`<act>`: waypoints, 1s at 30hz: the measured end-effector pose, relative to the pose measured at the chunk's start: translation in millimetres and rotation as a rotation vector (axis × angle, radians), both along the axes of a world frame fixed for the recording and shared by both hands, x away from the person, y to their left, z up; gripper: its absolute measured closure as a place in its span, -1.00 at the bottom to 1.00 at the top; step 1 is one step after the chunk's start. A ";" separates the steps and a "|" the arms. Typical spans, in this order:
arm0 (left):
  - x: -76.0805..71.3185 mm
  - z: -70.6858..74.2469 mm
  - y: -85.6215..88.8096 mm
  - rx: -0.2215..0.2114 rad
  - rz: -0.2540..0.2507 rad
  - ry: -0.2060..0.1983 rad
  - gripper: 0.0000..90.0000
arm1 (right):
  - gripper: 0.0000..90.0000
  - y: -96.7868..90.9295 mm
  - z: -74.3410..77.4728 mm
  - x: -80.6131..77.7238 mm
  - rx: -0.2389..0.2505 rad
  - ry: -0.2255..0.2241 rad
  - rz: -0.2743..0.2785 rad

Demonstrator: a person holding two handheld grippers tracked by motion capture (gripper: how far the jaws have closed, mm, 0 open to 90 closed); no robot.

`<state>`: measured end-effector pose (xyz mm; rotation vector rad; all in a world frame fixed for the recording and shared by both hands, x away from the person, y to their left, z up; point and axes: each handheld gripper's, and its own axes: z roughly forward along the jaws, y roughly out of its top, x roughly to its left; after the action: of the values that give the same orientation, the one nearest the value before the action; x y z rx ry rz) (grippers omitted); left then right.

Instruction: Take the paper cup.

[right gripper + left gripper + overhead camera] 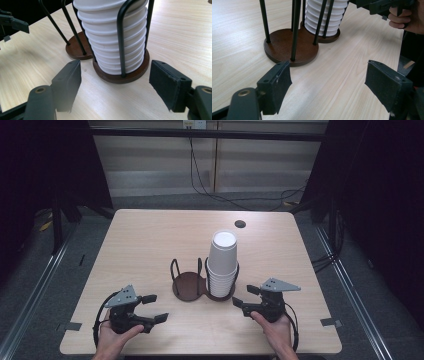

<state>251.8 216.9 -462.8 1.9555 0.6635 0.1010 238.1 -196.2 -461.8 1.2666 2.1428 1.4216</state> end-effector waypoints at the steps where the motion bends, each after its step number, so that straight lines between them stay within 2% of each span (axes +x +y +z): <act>1: 0.1 -0.2 0.0 -0.006 0.002 0.006 -0.54 | -0.42 0.0 0.0 0.0 0.000 0.000 0.000; 4: 2.1 -0.2 0.7 -0.002 -0.001 0.007 -0.54 | -0.41 1.0 0.3 -0.3 0.004 0.015 0.001; 8: 4.8 -1.2 0.5 -0.011 -0.011 0.036 -0.54 | -0.39 1.1 2.1 0.2 0.008 0.031 0.014; 10: 5.1 -0.9 2.9 -0.030 -0.001 0.045 -0.54 | -0.38 1.6 3.9 1.0 -0.010 0.042 0.019; 13: 4.8 -0.4 4.5 -0.022 -0.007 0.039 -0.54 | -0.32 1.9 5.8 1.0 -0.019 0.038 0.026; 15: 4.4 0.4 5.5 -0.021 0.002 0.033 -0.54 | -0.27 2.0 9.1 -1.4 -0.016 0.009 0.027; 17: 5.0 0.7 6.5 -0.022 0.000 0.029 -0.54 | -0.27 1.9 11.2 -1.7 -0.006 0.014 0.041; 21: 4.7 0.5 4.8 -0.016 -0.006 0.032 -0.55 | -0.34 3.5 14.8 0.2 -0.019 0.041 0.067; 22: 4.7 1.2 5.1 -0.013 -0.017 0.030 -0.55 | -0.34 4.1 21.2 0.3 -0.041 0.038 0.058; 25: 3.0 3.0 6.8 -0.015 -0.014 0.014 -0.55 | -0.39 3.7 27.1 -0.1 -0.042 0.042 0.052; 29: 2.6 2.1 6.8 -0.011 -0.016 0.016 -0.55 | -0.48 2.5 32.8 1.3 -0.048 0.037 0.052; 30: 2.9 2.3 5.6 -0.007 -0.021 0.023 -0.54 | -0.52 2.1 36.8 3.6 -0.070 0.039 0.057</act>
<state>254.7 222.5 -460.6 1.9587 0.6571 0.0628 241.7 -194.0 -424.9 1.2263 2.2507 1.3423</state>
